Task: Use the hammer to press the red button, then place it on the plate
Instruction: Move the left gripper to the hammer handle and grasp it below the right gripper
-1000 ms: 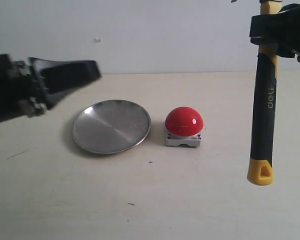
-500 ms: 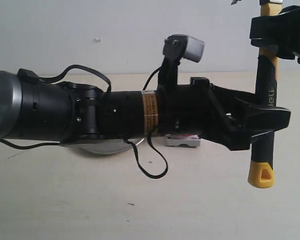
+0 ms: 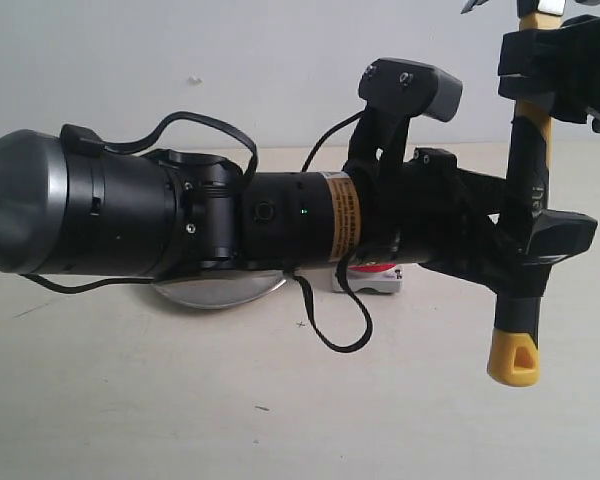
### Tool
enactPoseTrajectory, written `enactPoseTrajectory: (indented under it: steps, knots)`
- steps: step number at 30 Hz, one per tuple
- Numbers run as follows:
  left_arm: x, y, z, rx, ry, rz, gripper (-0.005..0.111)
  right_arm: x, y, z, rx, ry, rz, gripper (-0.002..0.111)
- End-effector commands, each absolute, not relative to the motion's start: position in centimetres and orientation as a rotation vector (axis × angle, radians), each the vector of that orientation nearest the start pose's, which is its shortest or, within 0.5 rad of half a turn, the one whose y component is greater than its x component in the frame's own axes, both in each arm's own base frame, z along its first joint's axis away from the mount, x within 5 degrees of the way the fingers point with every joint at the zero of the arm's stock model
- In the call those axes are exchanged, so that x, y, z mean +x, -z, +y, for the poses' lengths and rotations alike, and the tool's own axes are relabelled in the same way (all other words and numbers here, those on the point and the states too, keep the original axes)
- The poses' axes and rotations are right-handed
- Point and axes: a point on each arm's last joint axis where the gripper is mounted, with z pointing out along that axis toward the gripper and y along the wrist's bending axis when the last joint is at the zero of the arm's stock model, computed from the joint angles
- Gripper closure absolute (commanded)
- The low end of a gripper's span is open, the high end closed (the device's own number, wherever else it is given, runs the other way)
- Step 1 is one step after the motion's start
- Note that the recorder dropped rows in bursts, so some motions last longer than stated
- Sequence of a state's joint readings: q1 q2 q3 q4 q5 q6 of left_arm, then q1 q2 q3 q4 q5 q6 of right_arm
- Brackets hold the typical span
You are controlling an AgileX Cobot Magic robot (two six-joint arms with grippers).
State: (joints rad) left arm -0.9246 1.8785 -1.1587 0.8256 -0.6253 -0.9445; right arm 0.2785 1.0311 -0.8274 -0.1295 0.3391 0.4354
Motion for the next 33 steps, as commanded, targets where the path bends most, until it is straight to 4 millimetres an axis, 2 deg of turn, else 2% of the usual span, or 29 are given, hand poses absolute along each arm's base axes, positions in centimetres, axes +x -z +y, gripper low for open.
enactPoseTrajectory:
  steps: [1,8,11,17,21,22,23,27,31,33]
  knots:
    - [22.2,-23.6,-35.9,0.957,1.197,1.631,0.038,21.5,-34.6,5.8,0.051,-0.353,1.968,0.108]
    - [22.5,-21.3,-36.4,0.966,1.185,1.695,0.038,21.4,-34.7,6.0,0.049,-0.385,1.969,0.108]
    - [22.6,-21.0,-36.4,0.959,1.187,1.704,0.041,21.4,-34.7,6.0,0.047,-0.384,1.971,0.108]
    - [22.6,-21.5,-36.4,0.947,1.194,1.691,0.071,21.3,-34.6,6.0,0.048,-0.381,1.981,0.108]
    - [22.7,-21.6,-36.5,0.949,1.192,1.684,0.102,21.3,-34.4,6.0,0.049,-0.376,2.002,0.108]
    - [22.7,-21.6,-36.5,0.959,1.184,1.675,0.107,21.2,-34.3,6.0,0.050,-0.371,2.019,0.108]
    - [22.7,-21.6,-36.5,0.962,1.180,1.672,0.107,21.2,-34.2,6.0,0.050,-0.369,2.027,0.107]
    - [22.7,-21.6,-36.5,0.943,1.189,1.675,0.107,21.1,-34.0,5.9,0.050,-0.360,2.052,0.096]
    - [22.9,-22.1,-36.3,0.890,1.203,1.682,0.107,21.0,-33.7,5.9,0.051,-0.353,2.079,0.068]
    - [23.3,-22.6,-36.0,0.872,1.200,1.672,0.107,20.9,-33.5,5.9,0.053,-0.346,2.104,0.060]
